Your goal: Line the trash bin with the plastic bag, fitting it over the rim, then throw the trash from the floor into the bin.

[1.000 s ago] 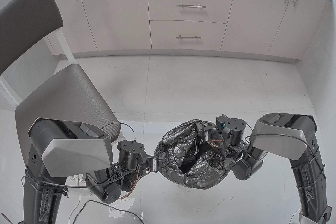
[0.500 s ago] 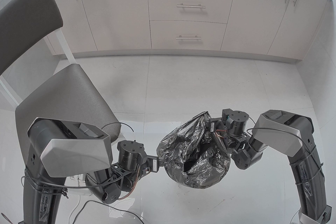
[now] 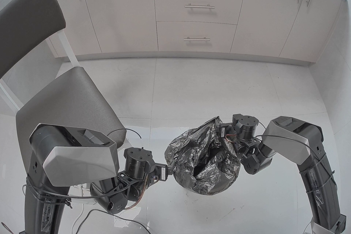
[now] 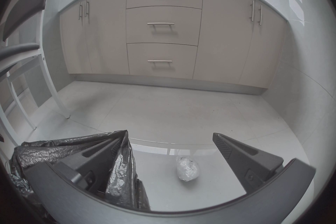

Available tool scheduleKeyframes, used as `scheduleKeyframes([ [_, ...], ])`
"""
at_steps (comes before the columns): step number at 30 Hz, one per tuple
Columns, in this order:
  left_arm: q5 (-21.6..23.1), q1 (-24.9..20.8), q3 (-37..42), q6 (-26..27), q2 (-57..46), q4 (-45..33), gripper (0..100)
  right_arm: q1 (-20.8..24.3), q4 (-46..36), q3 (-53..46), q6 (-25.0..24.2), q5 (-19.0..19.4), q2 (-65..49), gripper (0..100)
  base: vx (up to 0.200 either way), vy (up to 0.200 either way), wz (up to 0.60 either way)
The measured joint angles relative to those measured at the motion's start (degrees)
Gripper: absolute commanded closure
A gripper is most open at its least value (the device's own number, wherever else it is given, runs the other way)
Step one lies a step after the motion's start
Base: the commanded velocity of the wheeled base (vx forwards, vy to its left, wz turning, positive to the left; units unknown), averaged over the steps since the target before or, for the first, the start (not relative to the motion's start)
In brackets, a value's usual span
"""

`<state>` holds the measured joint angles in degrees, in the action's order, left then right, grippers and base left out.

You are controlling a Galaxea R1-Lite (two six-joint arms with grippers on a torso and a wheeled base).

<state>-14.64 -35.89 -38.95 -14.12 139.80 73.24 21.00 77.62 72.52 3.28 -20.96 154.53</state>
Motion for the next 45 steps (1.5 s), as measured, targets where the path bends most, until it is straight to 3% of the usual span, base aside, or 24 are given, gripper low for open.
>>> scheduleKeyframes([
  [9, -0.02, -0.07, 0.23, 0.00, -0.05, 0.33, 0, 2.00, 1.35, -6.18, -0.24, 0.16, -2.95, 0, 0.000, 0.000, 0.00],
  [17, -0.02, -0.05, 0.39, 0.00, -0.06, 0.88, 0, 3.85, 5.10, -20.32, -0.24, 0.98, -8.96, 0, 0.000, 0.000, 0.00],
  [22, -0.02, 0.06, 0.43, 0.00, -0.09, 0.99, 0, 2.78, 10.96, -27.40, -0.28, 2.05, -10.81, 0, 0.000, 0.000, 0.00],
  [31, 0.00, 0.11, 0.41, 0.05, -0.06, 1.01, 0, -1.94, 11.36, -30.03, -0.71, 2.40, -9.37, 0, 0.000, 0.000, 0.00],
  [45, -0.02, 0.11, 0.37, 0.09, -0.06, 1.01, 0, -2.32, 11.36, -32.67, -2.17, 2.29, -10.20, 0, 0.000, 0.000, 0.00],
])
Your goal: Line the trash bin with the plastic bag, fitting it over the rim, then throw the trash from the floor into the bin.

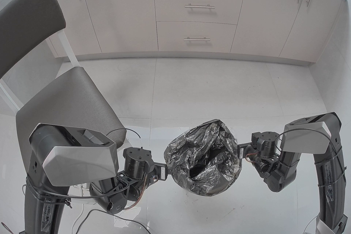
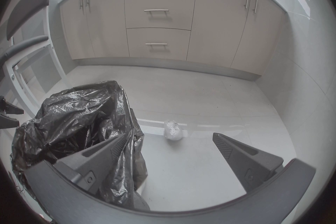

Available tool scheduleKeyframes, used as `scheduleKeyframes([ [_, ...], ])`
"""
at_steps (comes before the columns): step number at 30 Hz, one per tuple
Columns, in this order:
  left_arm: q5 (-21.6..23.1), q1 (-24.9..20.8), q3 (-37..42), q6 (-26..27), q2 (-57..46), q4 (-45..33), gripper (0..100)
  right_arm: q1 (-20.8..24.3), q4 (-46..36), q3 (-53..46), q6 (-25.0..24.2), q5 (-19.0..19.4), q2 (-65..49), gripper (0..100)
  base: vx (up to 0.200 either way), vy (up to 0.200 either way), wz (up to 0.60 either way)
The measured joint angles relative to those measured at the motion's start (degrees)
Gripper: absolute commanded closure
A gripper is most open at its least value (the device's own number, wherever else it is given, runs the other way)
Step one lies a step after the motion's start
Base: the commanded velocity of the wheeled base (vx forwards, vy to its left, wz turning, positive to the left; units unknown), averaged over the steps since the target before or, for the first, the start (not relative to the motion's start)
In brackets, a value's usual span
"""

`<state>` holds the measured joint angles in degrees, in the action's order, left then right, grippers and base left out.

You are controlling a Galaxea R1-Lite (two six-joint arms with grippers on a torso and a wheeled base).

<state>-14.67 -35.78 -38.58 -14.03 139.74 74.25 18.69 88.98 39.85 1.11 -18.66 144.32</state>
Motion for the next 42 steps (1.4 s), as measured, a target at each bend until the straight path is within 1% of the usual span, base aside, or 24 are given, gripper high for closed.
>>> scheduleKeyframes([
  [15, 0.00, 0.01, 0.00, 0.07, 0.00, -0.02, 0, -5.35, 0.00, -0.99, -0.51, 0.13, -0.46, 0, 0.000, 0.000, 0.00],
  [19, 0.00, 0.01, -0.02, 0.10, 0.01, 0.00, 0, -5.24, 0.02, -1.38, -2.55, 0.22, -0.41, 0, 0.000, 0.000, 0.00],
  [23, 0.00, 0.01, -0.05, 0.10, 0.06, 0.00, 0, -2.99, 0.00, -4.50, -4.25, 0.72, -1.93, 0, 0.000, 0.000, 0.00],
  [28, 0.00, 0.01, -0.02, 0.10, 0.11, 0.00, 0, 1.16, 0.00, -10.41, -7.24, 3.18, -5.92, 0, 0.000, 0.000, 0.00],
  [33, 0.02, 0.01, -0.02, 0.10, 0.12, 0.06, 0, 5.01, 0.02, -14.49, -8.39, 4.77, -9.79, 0, 0.000, 0.000, 0.00],
  [38, 0.00, 0.01, 0.00, 0.07, 0.15, 0.06, 0, 6.34, -0.02, -14.80, -8.30, 4.95, -9.87, 0, 0.000, 0.000, 0.00],
  [42, 0.02, 0.01, 0.00, 0.10, 0.17, 0.06, 0, 6.14, 0.00, -13.26, -8.33, 4.90, -8.27, 0, 0.000, 0.000, 0.00],
])
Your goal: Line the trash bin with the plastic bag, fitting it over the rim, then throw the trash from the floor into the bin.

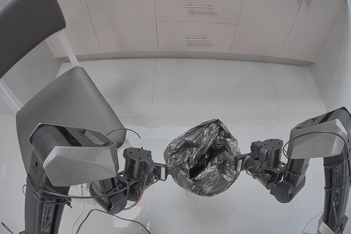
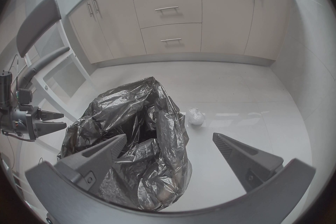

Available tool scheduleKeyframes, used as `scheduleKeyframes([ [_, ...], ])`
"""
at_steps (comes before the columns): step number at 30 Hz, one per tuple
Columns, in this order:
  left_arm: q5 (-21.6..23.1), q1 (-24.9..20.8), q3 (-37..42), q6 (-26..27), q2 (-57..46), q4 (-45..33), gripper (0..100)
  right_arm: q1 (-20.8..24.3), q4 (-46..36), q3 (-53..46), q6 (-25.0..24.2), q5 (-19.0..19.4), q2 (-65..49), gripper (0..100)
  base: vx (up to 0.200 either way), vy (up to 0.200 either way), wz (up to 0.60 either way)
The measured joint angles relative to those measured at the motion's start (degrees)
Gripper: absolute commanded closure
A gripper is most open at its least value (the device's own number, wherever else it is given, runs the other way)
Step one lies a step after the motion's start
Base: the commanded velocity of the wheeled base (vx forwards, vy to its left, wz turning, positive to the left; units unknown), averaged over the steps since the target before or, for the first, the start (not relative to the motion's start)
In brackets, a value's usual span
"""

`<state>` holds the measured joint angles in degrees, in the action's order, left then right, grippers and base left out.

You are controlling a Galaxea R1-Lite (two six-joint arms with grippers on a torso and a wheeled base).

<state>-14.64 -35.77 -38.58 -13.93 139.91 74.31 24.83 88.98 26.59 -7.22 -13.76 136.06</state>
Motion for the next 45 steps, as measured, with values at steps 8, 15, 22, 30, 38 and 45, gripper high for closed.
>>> scheduleKeyframes([
  [8, -0.02, 0.00, 0.00, 0.06, 0.13, 0.02, 0, -2.54, -0.02, 3.12, 0.20, 0.00, 3.41, 0, 0.000, 0.000, 0.00],
  [15, -0.02, 0.00, 0.00, 0.06, 0.33, 0.00, 0, -4.83, -0.02, 5.44, -0.04, -0.09, 6.12, 0, 0.000, 0.000, 0.00],
  [22, -0.02, 0.00, 0.00, 0.06, 0.52, 0.02, 0, -6.18, 0.00, 5.81, -0.11, -0.40, 6.86, 0, 0.000, 0.000, 0.00],
  [30, -0.02, -0.09, 0.00, 0.06, 0.59, 0.00, 0, -8.00, 0.02, 5.35, -0.35, -0.71, 6.39, 0, 0.000, 0.000, 0.00],
  [38, -0.07, -0.09, 0.00, 0.06, 0.59, 0.02, 0, -9.48, 0.00, 5.28, -0.24, -0.71, 6.01, 0, 0.000, 0.000, 0.00],
  [45, -0.02, -0.09, -0.02, 0.06, 0.61, 0.02, 0, -12.13, 0.00, 7.64, 0.29, -0.33, 7.59, 0, 0.000, 0.000, 0.00],
])
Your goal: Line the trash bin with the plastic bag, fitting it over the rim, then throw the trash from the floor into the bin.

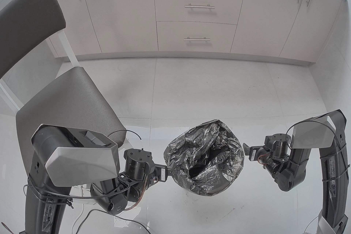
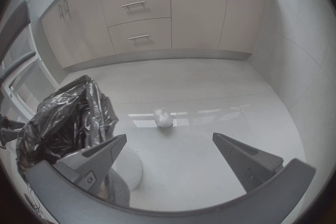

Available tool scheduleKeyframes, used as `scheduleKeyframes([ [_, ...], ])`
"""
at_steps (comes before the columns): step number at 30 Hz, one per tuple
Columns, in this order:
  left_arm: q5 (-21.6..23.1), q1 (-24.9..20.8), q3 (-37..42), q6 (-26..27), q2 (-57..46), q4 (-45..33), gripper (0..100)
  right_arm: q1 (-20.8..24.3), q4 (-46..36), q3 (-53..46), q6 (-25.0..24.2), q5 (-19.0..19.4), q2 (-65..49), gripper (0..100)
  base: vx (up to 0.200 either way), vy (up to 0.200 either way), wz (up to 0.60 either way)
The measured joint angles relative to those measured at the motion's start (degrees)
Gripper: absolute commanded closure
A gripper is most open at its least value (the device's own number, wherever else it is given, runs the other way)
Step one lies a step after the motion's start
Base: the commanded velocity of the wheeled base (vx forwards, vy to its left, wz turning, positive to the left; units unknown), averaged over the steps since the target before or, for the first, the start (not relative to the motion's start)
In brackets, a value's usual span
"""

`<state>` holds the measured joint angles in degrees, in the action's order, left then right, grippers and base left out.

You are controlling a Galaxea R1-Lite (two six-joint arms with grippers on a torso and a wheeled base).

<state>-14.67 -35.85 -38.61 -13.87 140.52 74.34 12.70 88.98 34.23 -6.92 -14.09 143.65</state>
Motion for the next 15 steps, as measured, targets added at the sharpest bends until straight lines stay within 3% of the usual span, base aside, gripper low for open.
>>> scheduleKeyframes([
  [8, 0.00, 0.00, 0.00, 0.00, 0.02, 0.00, 0, -2.07, 0.00, 4.02, 0.94, 0.17, 3.04, 0, 0.000, 0.000, 0.00],
  [15, 0.00, 0.00, 0.00, 0.00, 0.02, -0.02, 0, -1.33, -0.02, 2.29, 0.74, 0.24, 1.57, 0, 0.000, 0.000, 0.00],
])
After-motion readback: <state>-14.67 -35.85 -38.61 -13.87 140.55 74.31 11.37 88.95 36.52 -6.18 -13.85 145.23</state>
